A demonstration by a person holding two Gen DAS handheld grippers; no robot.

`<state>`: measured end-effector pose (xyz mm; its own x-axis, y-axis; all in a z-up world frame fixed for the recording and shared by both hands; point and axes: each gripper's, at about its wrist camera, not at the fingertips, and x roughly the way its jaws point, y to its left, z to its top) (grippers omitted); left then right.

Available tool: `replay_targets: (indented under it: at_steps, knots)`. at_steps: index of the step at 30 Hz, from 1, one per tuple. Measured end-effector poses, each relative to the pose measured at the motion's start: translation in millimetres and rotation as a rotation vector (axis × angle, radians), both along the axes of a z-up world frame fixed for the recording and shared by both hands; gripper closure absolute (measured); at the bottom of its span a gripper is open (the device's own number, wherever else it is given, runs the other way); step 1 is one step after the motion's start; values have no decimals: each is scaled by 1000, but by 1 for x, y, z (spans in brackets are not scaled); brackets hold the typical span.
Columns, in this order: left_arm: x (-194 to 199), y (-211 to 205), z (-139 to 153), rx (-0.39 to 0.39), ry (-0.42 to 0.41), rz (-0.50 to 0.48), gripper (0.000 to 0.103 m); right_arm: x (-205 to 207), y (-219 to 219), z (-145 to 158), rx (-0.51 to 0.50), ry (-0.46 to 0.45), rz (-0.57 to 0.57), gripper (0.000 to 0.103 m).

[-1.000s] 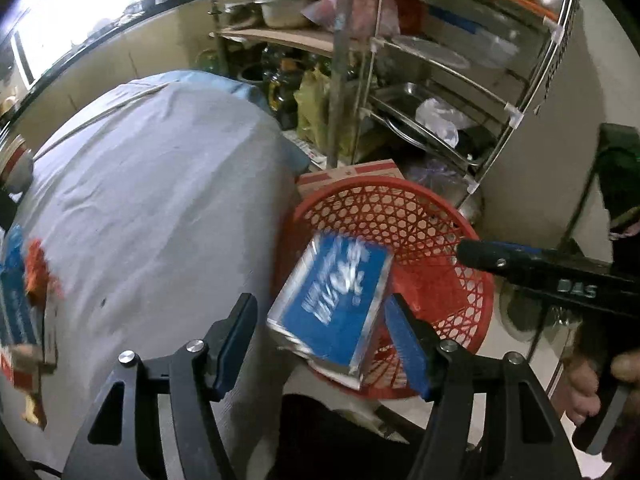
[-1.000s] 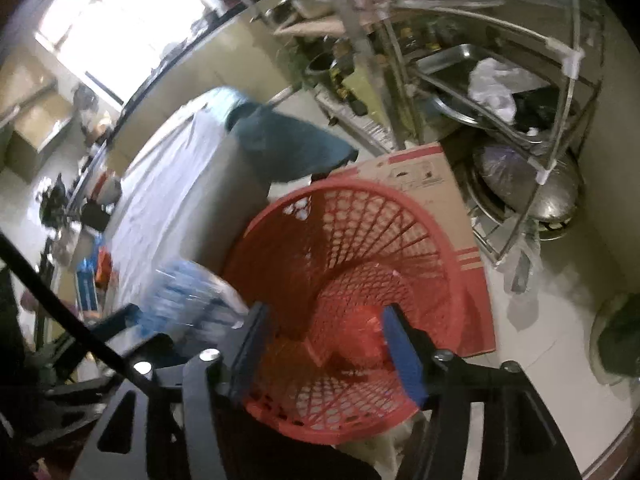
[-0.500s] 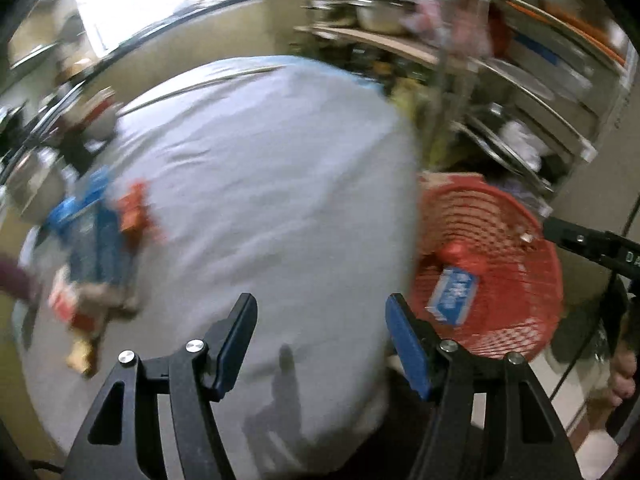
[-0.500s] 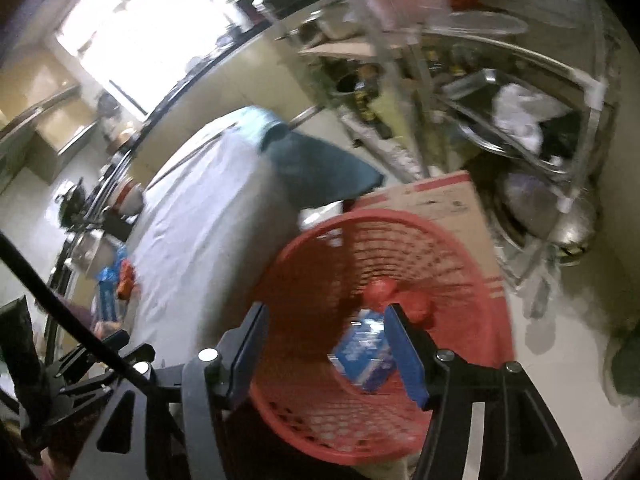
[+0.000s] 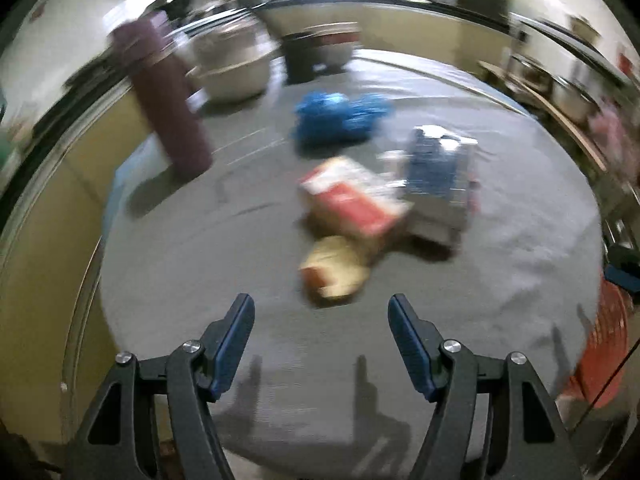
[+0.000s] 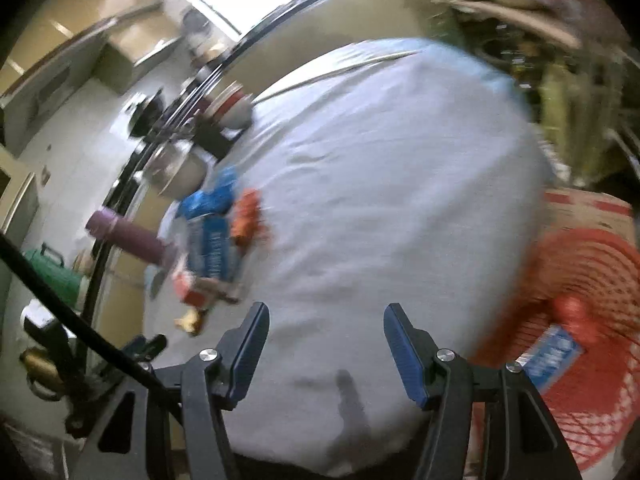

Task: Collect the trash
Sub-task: 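Grasp the blue printed box with the right tool while the left tool grasps the red-white medicine box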

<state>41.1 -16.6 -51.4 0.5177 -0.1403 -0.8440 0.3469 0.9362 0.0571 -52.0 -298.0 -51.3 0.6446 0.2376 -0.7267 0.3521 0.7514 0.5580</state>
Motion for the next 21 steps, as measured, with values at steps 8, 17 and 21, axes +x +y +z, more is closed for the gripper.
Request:
replay_targets:
  at_steps: [8,17,21]
  knots:
    - [10,39,-9,-16,2,87,33,109,77,16,-77,44,73,39]
    - [12,69,-10,-56,-1,124,33,173,113,-7,-179,189,-45,38]
    - [10,78,-9,-61,-4,133,33,188,131,-14,-289,215,-49,26]
